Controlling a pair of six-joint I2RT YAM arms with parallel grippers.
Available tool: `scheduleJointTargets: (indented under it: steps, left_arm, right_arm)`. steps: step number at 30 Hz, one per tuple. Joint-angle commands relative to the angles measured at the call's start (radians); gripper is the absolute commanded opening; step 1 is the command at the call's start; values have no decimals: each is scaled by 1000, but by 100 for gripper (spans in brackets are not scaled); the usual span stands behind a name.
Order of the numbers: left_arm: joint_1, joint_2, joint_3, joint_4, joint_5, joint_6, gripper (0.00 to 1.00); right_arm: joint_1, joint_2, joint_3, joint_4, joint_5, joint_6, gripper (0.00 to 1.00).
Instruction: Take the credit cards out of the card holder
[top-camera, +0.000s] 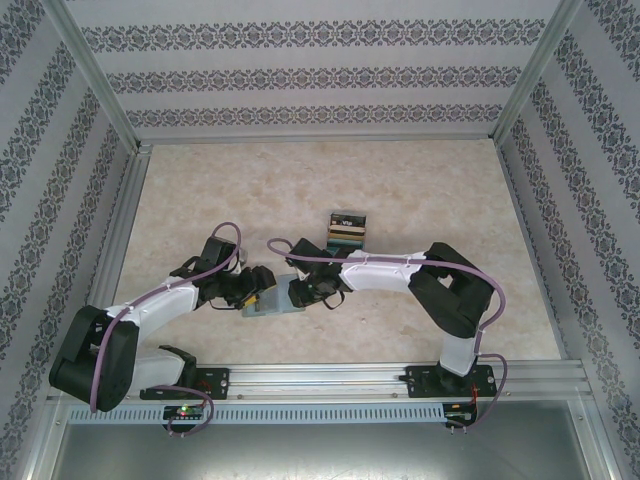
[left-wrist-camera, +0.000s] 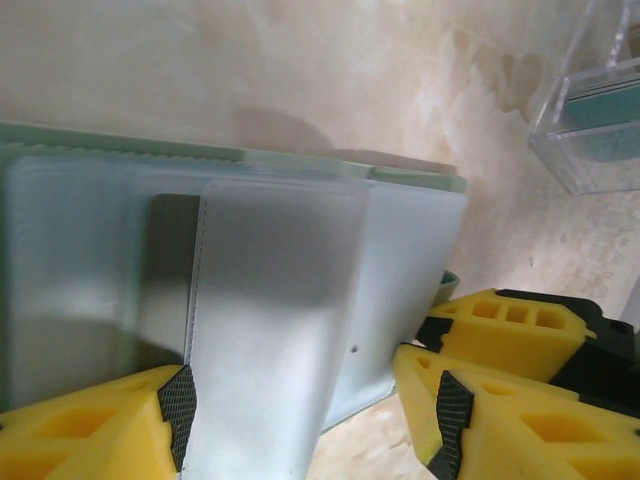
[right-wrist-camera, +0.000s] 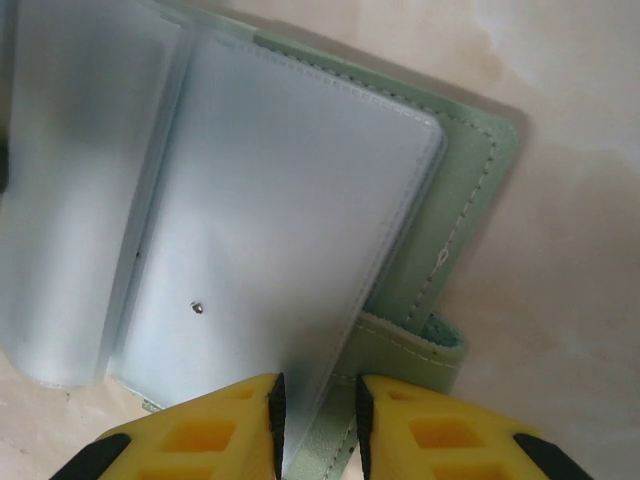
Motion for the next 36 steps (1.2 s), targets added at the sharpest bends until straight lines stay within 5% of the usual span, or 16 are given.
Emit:
scheduleJointTargets:
  steps: [1,16,25,36]
  left_arm:
    - [-15,-16,-14,53,29,-10,67]
    - [-17,15,-4,108,69,-22,68]
    - [-13,-127,33,-167,-161,29,68]
    - [-12,-64,19,-158,-140,37,69]
  right_arm:
    - [22,44,-4,-8,-29,16,29]
    - [23,41,-10,-7,-26,21,29]
    - [23,37,-11,-7,-25,20,29]
    - [24,41,-8,-6,-26,20,29]
